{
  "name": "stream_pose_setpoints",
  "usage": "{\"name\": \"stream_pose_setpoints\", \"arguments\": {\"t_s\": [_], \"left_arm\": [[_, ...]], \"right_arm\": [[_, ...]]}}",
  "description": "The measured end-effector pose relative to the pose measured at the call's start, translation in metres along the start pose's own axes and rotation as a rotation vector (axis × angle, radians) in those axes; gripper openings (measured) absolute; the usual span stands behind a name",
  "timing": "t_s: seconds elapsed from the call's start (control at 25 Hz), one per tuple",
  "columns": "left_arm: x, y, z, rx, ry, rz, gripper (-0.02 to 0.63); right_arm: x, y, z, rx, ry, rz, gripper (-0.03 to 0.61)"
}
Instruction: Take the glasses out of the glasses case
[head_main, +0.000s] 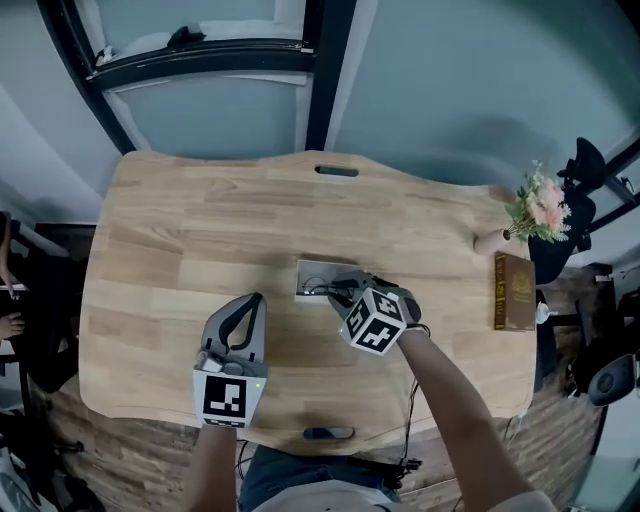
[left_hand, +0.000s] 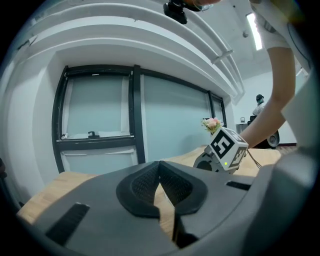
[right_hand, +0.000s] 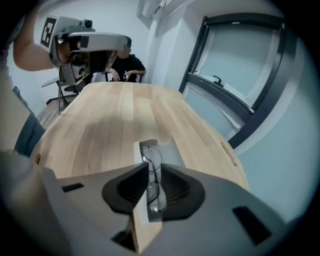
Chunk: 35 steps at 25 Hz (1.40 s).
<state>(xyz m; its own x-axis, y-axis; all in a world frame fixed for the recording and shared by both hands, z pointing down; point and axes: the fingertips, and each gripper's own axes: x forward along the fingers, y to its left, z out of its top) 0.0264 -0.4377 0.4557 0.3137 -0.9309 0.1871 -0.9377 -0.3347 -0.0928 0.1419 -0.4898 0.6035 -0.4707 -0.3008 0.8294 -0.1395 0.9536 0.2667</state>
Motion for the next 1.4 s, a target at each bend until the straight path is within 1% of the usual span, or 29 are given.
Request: {"name": "stream_pose_setpoints", "arguments": {"t_s": [0.28, 0.36, 0.4, 0.44, 0.52, 0.76, 0.92, 1.2, 1.4], "left_arm": [[0.002, 0.019, -0.023, -0.055, 0.042, 0.017, 0.017], [0.004, 0.023, -0.026, -0.063, 0.046, 0.021, 0.017], [0.004, 0.025, -0.027, -0.067, 0.047, 0.024, 0.017], [0.005, 0.027, -0.028, -0.069, 0.048, 0.026, 0.017], [0.005, 0.031, -0.03, -0.072, 0.05, 0.027, 0.017], [0.002, 0.039, -0.029, -0.091, 0.046, 0.044, 0.017], [-0.001, 0.038, -0.023, -0.08, 0.034, 0.054, 0.017], [-0.015, 0.03, 0.007, -0.048, -0.015, 0.065, 0.017], [-0.026, 0.025, 0.029, -0.035, -0.059, 0.093, 0.017]], "right_arm": [[0.033, 0.004, -0.015, -0.106, 0.16, 0.173, 0.08], [0.037, 0.003, -0.017, -0.112, 0.184, 0.201, 0.075], [0.039, 0.003, -0.017, -0.115, 0.189, 0.213, 0.064], [0.04, 0.003, -0.017, -0.118, 0.191, 0.222, 0.037], [0.04, 0.003, -0.014, -0.125, 0.185, 0.226, 0.029], [0.032, -0.001, -0.012, -0.129, 0.181, 0.177, 0.017], [0.017, -0.011, -0.004, -0.139, 0.155, 0.101, 0.017], [-0.026, -0.018, 0.022, -0.14, 0.087, 0.01, 0.017], [-0.053, -0.018, 0.036, -0.129, 0.034, -0.038, 0.017]]}}
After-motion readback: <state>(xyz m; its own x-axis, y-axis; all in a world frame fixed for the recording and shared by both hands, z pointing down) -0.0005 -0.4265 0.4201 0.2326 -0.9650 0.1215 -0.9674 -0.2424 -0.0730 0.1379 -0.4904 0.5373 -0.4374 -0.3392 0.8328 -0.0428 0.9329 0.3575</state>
